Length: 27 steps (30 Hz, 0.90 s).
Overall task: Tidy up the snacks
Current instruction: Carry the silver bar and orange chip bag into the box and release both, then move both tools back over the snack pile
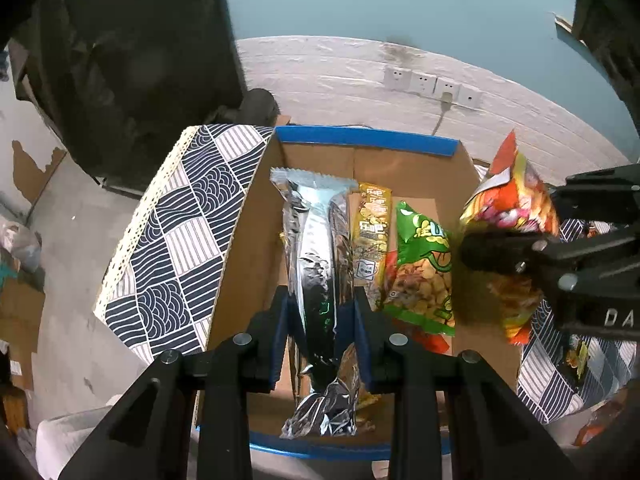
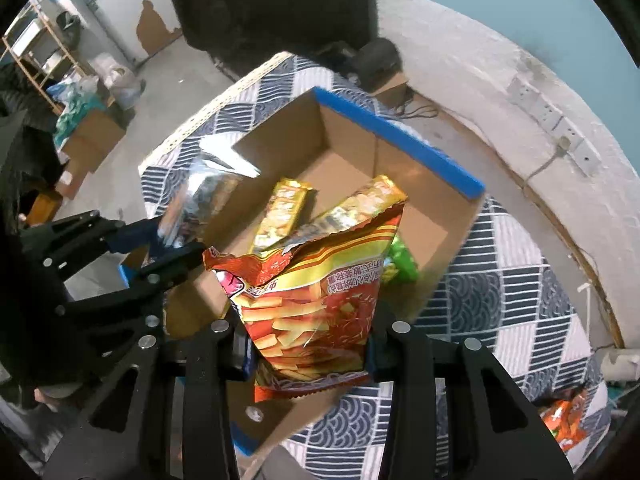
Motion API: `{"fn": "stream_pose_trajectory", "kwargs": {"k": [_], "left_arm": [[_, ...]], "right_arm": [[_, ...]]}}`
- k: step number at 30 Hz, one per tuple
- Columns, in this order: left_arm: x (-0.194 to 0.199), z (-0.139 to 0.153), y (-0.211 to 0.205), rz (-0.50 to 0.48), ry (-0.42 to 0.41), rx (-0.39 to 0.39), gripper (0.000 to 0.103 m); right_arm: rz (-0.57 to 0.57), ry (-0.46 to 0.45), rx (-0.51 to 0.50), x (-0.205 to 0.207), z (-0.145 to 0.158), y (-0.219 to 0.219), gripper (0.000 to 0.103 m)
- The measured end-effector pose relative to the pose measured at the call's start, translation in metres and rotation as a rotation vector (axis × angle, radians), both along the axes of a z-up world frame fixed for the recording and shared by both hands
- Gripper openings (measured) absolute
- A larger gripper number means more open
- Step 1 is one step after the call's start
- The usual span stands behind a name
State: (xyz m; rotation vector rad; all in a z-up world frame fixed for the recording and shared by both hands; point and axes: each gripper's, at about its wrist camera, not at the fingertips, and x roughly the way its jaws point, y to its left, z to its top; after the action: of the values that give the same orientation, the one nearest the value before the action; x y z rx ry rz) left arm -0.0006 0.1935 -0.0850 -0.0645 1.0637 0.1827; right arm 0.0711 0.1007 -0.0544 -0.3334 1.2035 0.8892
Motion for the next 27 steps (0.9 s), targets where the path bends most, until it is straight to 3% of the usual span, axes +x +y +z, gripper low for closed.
{"fn": "stream_pose_trajectory", "kwargs": {"k": [3, 8, 27], "left_arm": [[0.001, 0.000, 0.000, 0.002, 0.006, 0.020, 0.047], [0.000, 0.004, -0.003, -0.005, -0.004, 0.047, 0.058], [0.005, 0.020, -0.051, -0.110, -0.029, 0.085, 0.061]], "right_arm": [[-0.002, -0.008, -0.010, -0.002, 0.000, 0.003, 0.052], [-0.016, -0.029, -0.018, 0.000, 0.004, -0.004, 0.053], [-0.084, -0.093, -0.058, -0.005, 0.016, -0.065, 0.059]]}}
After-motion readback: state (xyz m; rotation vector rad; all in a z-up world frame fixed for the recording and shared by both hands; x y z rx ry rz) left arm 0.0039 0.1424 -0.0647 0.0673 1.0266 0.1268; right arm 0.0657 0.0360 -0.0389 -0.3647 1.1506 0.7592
